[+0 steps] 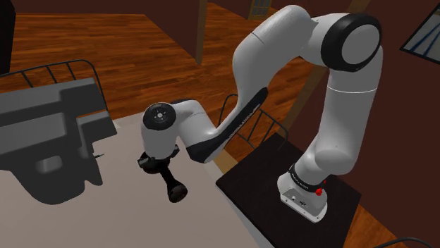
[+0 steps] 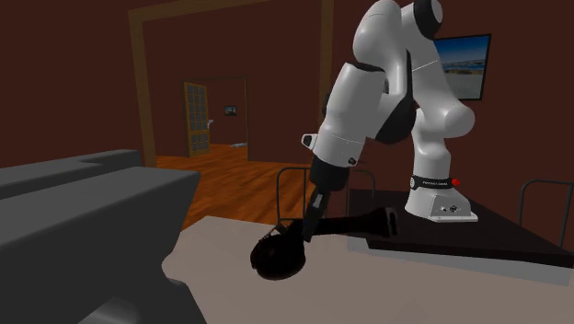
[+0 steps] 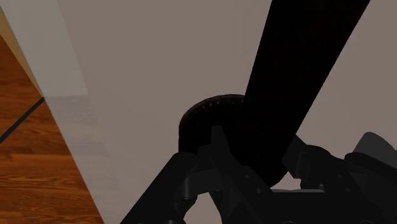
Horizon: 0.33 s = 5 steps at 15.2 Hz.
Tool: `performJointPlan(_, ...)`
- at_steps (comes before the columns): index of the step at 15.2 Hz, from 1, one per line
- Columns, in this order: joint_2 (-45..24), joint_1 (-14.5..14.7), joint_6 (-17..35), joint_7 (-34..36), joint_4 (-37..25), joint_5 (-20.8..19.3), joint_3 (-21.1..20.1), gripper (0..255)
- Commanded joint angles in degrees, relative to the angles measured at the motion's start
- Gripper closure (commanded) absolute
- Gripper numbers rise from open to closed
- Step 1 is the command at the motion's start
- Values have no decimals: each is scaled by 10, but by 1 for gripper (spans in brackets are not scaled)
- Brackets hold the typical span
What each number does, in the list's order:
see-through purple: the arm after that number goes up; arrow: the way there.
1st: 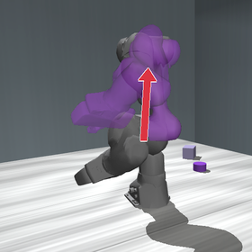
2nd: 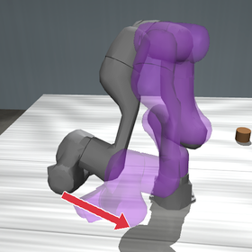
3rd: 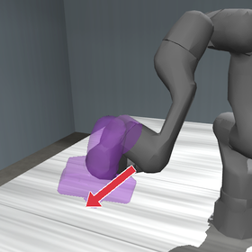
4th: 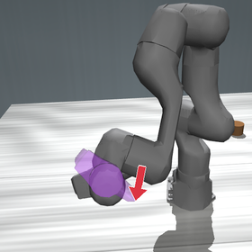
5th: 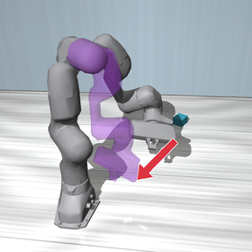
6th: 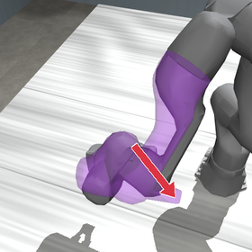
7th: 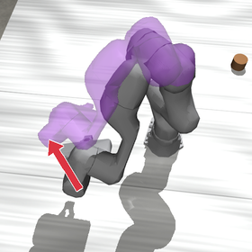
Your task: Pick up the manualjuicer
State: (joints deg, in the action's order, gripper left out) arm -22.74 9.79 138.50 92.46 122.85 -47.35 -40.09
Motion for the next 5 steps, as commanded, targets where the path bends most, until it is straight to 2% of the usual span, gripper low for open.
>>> performJointPlan(1, 15, -8, -6, -14, 2, 18, -10, 255)
performJointPlan(5, 29, -16, -13, -28, 2, 36, -20, 255)
